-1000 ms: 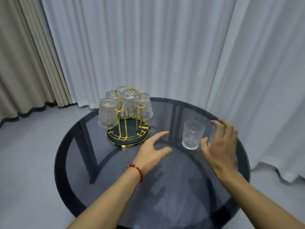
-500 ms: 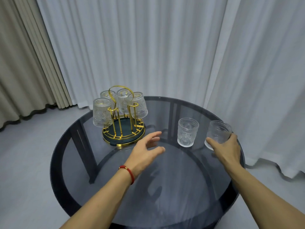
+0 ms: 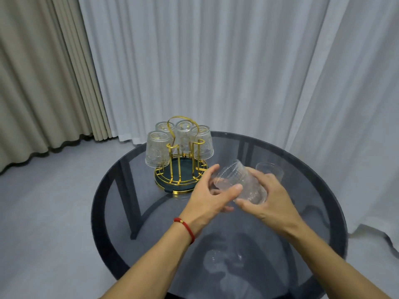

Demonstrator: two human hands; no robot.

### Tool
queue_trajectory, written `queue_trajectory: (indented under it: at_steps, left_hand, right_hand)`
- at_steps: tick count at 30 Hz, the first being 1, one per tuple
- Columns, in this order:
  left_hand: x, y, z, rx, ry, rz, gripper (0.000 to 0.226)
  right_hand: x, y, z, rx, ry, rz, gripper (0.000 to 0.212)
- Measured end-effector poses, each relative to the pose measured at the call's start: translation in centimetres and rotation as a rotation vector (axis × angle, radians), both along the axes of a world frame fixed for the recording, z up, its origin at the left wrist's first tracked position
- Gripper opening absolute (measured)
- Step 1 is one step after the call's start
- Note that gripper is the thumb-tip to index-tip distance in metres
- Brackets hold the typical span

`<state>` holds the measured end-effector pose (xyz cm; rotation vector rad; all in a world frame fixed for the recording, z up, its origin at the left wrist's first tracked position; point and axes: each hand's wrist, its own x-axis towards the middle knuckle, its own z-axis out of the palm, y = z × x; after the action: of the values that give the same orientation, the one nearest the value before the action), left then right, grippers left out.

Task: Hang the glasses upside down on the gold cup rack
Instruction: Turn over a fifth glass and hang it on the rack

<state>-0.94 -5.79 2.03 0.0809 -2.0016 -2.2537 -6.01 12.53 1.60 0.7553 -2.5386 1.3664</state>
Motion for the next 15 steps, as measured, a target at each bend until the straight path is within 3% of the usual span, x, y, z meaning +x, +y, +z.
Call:
queue_trajectory:
  at_steps: [2, 6, 9, 11, 13, 15]
  left_hand:
    - [-0.1, -0.7, 0.1, 0.022, -0.017, 0.097, 0.072]
    - [-0.5, -2.4, 0.3, 0.241, -0.04, 0.195, 0.054]
    - [-0.8, -3.1, 0.3, 0.326, -0.036, 0.171, 0.051]
    - [-1.3, -3.5, 0.1, 0.32, -0.025, 0.132, 0.053]
    - [-1.9, -4.4, -0.2, 0.162, -0.023, 0.171, 0.058]
    - [-2.5, -6.1, -1.4, -0.262, -0.003, 0.31, 0.056]
  right_hand:
    - [0.0, -1.1, -0.2, -0.028, -0.06, 0.09, 0.082]
    - [-0.4, -3.0, -0.3, -0.283, -0.273, 0.134, 0.068]
    - [-0.5, -4.7, -0.4, -0.496, -0.463, 0.128, 0.062]
    - [-1.0, -5.5, -0.2, -0.554, -0.472, 0.096, 0.063]
    - [-1.7, -6.0, 0.5, -0.507, -0.376, -0.016, 0.063]
    - [-2.8, -6.3, 2.1, -0.37, -0.202, -0.155, 0.062]
